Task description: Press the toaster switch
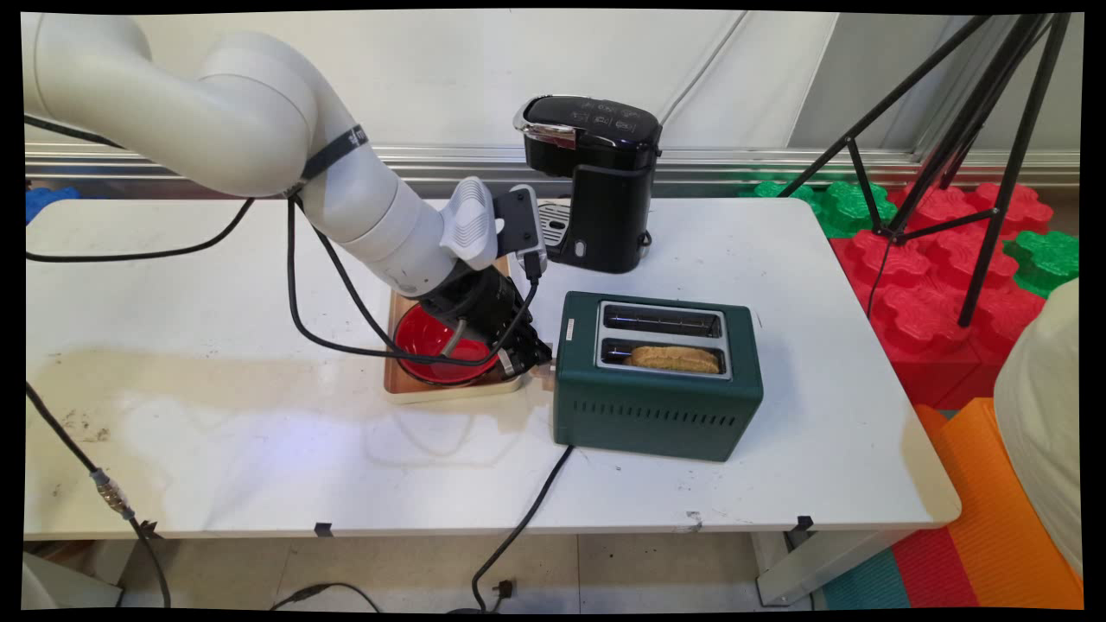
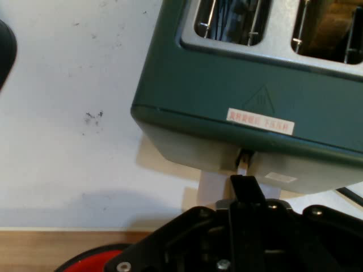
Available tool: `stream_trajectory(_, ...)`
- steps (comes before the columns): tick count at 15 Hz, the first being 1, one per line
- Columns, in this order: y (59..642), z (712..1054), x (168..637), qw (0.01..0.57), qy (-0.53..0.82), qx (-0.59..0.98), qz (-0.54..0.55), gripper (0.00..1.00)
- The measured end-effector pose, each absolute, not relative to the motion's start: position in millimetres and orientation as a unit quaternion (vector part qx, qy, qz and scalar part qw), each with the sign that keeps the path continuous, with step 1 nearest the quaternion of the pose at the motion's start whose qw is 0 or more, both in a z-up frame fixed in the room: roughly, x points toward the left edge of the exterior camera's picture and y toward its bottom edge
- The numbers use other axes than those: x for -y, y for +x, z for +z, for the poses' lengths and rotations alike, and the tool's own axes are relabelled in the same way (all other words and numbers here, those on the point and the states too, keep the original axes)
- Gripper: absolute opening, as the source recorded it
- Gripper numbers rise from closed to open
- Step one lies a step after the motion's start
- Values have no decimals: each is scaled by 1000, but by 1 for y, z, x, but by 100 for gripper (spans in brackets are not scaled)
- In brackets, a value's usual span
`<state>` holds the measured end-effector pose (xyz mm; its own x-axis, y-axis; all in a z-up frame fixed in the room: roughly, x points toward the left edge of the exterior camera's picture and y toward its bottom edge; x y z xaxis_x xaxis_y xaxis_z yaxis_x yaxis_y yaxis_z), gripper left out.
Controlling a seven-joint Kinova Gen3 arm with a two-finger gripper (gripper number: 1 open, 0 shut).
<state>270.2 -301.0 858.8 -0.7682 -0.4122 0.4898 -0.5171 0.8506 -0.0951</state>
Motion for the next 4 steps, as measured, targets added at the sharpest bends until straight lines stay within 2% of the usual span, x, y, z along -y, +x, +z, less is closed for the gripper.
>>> stream_trajectory(4,273,854,298,231,250,934,112,0)
